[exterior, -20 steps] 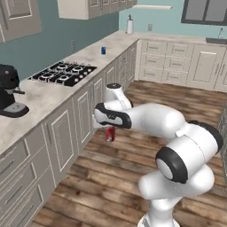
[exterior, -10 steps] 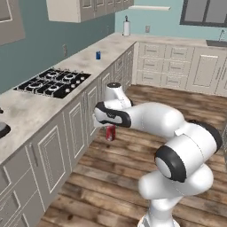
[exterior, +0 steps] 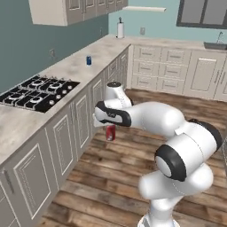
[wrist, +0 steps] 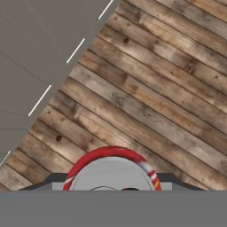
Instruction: Four empty soda cans are scattered around the kitchen. Gather all the cans and cluster them next to the stove for recycling.
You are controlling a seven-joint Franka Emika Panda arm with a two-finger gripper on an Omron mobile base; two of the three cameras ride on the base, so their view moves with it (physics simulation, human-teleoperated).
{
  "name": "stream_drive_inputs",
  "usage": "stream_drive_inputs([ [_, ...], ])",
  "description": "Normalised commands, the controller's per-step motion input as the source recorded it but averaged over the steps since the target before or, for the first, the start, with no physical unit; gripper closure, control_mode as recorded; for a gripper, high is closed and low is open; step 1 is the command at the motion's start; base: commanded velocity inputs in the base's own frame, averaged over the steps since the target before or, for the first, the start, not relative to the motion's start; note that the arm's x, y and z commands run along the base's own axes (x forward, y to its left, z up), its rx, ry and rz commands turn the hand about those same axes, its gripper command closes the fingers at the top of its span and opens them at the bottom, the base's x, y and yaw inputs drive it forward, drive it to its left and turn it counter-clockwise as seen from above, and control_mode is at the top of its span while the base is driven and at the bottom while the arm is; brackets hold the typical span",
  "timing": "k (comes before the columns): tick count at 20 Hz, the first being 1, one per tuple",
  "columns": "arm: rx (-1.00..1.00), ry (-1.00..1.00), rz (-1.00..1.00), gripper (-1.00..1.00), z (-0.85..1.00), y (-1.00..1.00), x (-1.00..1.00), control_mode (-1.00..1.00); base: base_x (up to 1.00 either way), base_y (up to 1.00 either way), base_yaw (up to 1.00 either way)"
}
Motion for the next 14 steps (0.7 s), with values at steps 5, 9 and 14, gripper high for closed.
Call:
stream_drive_inputs([
  [5, 0.00, 0.00, 0.00, 1.00, 0.00, 0.00, 0.00, 1.00, 0.57, -0.18, 0.01],
  [9, 0.00, 0.00, 0.00, 1.00, 0.00, 0.00, 0.00, 1.00, 0.68, -0.41, 0.09],
  [14, 0.00, 0.00, 0.00, 1.00, 0.00, 0.00, 0.00, 1.00, 0.67, -0.21, 0.20],
])
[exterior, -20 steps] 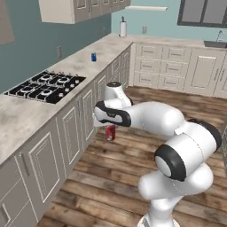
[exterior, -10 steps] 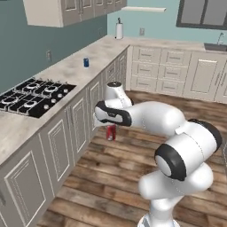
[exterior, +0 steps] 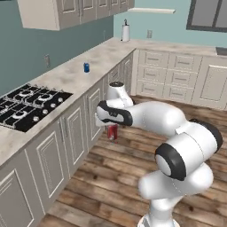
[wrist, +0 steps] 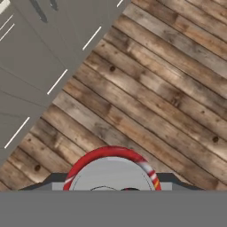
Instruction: Four empty soda cans are scattered around the kitchen. Gather all the cans and cluster them next to the stove for recycling.
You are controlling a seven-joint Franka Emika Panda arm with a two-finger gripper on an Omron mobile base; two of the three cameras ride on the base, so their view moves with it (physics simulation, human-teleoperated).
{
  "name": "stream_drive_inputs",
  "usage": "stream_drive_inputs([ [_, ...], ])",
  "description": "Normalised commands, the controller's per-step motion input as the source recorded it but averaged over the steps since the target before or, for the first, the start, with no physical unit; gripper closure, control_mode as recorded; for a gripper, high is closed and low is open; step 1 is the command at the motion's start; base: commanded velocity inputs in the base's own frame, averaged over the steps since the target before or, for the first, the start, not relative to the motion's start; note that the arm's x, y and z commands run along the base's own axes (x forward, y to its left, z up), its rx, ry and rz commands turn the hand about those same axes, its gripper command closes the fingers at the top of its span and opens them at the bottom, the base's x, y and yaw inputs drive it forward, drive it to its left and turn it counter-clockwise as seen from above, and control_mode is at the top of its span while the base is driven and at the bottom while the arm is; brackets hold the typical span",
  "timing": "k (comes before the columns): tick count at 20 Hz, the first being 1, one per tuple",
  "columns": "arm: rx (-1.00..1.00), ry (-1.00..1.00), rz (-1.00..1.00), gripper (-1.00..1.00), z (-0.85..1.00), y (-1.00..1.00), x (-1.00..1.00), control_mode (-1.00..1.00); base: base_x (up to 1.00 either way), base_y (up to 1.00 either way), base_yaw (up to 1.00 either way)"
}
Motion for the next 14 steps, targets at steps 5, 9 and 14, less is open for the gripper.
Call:
stream_drive_inputs([
  [5, 0.00, 0.00, 0.00, 1.00, 0.00, 0.00, 0.00, 1.00, 0.54, -0.03, 0.33],
  [9, 0.00, 0.00, 0.00, 1.00, 0.00, 0.00, 0.00, 1.00, 0.51, 0.00, 0.38],
  [14, 0.00, 0.00, 0.00, 1.00, 0.00, 0.00, 0.00, 1.00, 0.55, -0.09, 0.33],
])
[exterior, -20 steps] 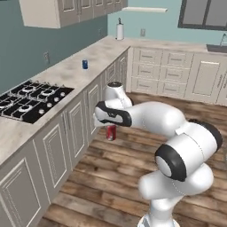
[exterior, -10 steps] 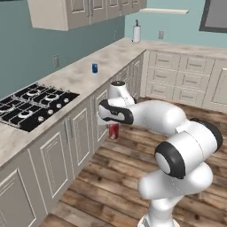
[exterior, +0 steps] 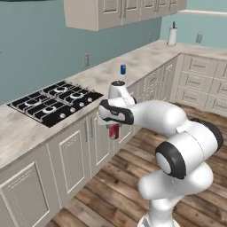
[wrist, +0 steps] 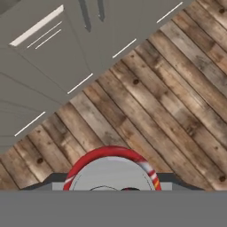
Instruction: Four empty soda cans are scattered around the kitchen. Gather all the cans and cluster them next to the stove for recycling.
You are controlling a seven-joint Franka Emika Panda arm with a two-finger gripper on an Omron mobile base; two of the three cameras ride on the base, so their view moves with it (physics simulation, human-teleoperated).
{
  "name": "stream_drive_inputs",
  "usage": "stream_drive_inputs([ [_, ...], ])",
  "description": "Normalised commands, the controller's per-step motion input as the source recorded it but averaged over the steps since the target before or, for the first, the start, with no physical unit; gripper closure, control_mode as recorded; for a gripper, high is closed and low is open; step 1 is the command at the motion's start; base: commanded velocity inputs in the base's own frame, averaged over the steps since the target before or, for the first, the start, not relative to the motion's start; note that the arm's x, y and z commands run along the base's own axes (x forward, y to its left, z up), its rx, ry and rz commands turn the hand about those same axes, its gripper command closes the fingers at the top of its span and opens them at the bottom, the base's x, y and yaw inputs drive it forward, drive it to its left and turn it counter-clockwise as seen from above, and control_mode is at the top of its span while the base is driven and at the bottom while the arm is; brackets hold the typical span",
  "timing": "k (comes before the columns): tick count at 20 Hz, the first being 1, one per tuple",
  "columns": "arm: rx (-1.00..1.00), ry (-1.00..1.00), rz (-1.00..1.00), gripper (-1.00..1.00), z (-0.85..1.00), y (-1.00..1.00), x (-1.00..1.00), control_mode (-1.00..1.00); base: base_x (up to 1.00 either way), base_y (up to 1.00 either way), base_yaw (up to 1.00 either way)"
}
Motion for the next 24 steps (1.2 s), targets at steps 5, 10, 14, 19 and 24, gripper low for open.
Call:
stream_drive_inputs([
  [5, 0.00, 0.00, 0.00, 1.00, 0.00, 0.00, 0.00, 1.00, 0.68, -0.41, 0.18],
  [10, 0.00, 0.00, 0.00, 1.00, 0.00, 0.00, 0.00, 1.00, 0.53, -0.53, 0.20],
  [14, 0.00, 0.00, 0.00, 1.00, 0.00, 0.00, 0.00, 1.00, 0.54, -0.46, 0.23],
  [19, 0.00, 0.00, 0.00, 1.00, 0.00, 0.00, 0.00, 1.00, 0.55, -0.35, 0.29],
  [24, 0.00, 0.00, 0.00, 1.00, 0.00, 0.00, 0.00, 1.00, 0.59, -0.29, 0.33],
])
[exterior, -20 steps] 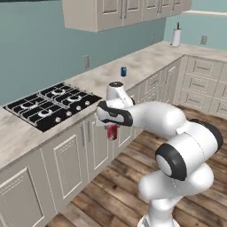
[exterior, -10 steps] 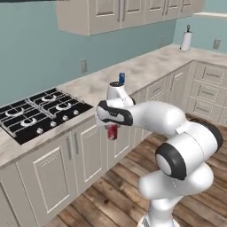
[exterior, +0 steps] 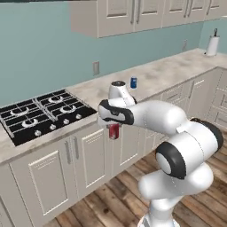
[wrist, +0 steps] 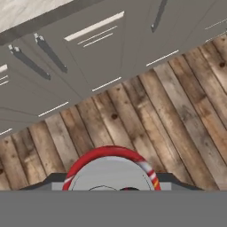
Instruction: Four empty soda cans are scattered around the kitchen. Gather all the cans and cluster them next to the stove for recycling.
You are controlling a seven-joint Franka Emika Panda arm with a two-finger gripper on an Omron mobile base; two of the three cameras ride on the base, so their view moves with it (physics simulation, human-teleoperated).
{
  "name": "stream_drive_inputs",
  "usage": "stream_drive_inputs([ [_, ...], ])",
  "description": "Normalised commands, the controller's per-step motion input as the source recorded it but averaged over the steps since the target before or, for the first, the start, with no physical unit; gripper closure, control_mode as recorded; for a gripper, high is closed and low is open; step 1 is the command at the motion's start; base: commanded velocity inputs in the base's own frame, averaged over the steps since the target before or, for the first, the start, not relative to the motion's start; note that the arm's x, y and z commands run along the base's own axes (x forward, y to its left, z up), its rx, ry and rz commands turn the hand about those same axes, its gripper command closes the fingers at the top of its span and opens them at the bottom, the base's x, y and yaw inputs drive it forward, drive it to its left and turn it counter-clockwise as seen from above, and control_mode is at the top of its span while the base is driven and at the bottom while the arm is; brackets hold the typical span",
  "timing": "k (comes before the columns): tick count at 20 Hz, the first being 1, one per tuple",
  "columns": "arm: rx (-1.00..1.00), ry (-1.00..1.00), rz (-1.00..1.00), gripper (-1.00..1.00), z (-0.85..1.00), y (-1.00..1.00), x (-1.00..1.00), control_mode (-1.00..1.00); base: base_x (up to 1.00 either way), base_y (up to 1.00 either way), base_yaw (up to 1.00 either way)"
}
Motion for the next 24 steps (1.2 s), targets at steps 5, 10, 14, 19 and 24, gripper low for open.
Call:
stream_drive_inputs([
  [5, 0.00, 0.00, 0.00, 1.00, 0.00, 0.00, 0.00, 1.00, 0.58, -0.43, 0.27],
  [10, 0.00, 0.00, 0.00, 1.00, 0.00, 0.00, 0.00, 1.00, 0.50, -0.54, 0.23],
  [14, 0.00, 0.00, 0.00, 1.00, 0.00, 0.00, 0.00, 1.00, 0.61, -0.37, 0.18],
  [19, 0.00, 0.00, 0.00, 1.00, 0.00, 0.00, 0.00, 1.00, 0.82, -0.01, 0.07],
  [24, 0.00, 0.00, 0.00, 1.00, 0.00, 0.00, 0.00, 1.00, 0.42, 0.00, 0.05],
])
